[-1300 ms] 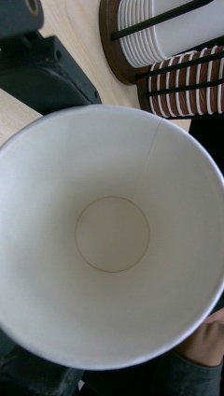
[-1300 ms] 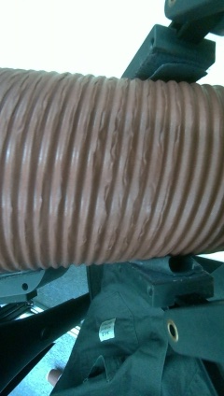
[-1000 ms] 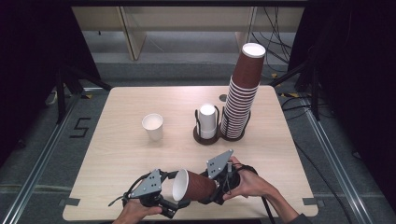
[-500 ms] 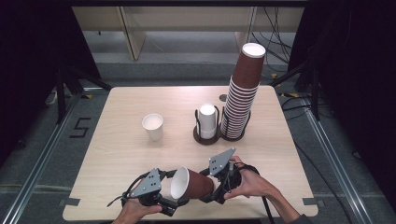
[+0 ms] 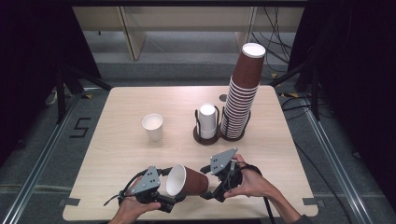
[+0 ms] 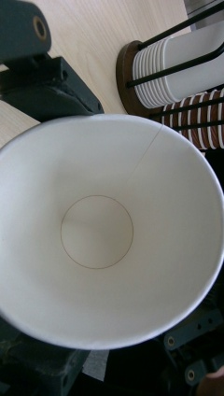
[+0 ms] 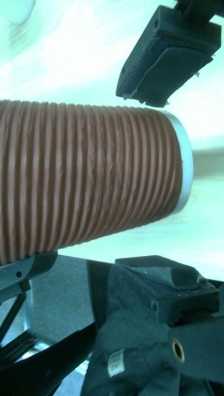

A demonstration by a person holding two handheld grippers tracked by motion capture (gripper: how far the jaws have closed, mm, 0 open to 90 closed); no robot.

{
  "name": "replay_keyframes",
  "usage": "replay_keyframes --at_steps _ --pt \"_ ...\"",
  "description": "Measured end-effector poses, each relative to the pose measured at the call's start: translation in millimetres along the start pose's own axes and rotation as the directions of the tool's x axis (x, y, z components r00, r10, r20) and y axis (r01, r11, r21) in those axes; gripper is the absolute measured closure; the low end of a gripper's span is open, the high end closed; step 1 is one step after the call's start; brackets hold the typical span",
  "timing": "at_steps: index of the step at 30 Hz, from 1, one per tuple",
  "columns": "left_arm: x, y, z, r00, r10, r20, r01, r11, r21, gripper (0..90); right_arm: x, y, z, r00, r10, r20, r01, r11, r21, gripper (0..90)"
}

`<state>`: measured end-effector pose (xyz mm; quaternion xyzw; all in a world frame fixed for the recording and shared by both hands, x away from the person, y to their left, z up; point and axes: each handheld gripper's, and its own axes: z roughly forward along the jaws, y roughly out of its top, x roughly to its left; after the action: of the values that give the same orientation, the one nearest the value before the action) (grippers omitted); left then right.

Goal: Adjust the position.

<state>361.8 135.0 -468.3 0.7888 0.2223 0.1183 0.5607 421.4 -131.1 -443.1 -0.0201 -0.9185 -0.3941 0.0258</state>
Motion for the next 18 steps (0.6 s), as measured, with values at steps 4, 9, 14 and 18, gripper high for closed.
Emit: replay_keyframes --at_steps 4,9,14,18 --pt "-1.0 1.4 0.0 0.9999 0.005 -0.011 -0.005 0.9996 0.029 10.1 3.6 3.7 3.7 0.9995 -0.014 0.029 0.013 1.0 0.018 16.1" --pt "-2.9 3.6 -0.3 0.9997 0.019 -0.014 -0.019 0.9986 0.05 10.1 7.6 8.3 9.9 0.9975 -0.043 0.056 0.04 0.998 0.044 16.0" --pt "-6.2 5.6 -0.1 0.9998 0.02 -0.004 -0.02 0.9987 0.047 10.0 9.5 11.5 17.0 0.9943 -0.083 0.067 0.078 0.995 0.069 16.2" --pt "-7.4 6.3 0.4 0.9998 0.019 0.005 -0.019 0.9993 0.033 10.0 9.6 12.6 20.7 0.9943 -0.086 0.062 0.082 0.995 0.065 21.6"
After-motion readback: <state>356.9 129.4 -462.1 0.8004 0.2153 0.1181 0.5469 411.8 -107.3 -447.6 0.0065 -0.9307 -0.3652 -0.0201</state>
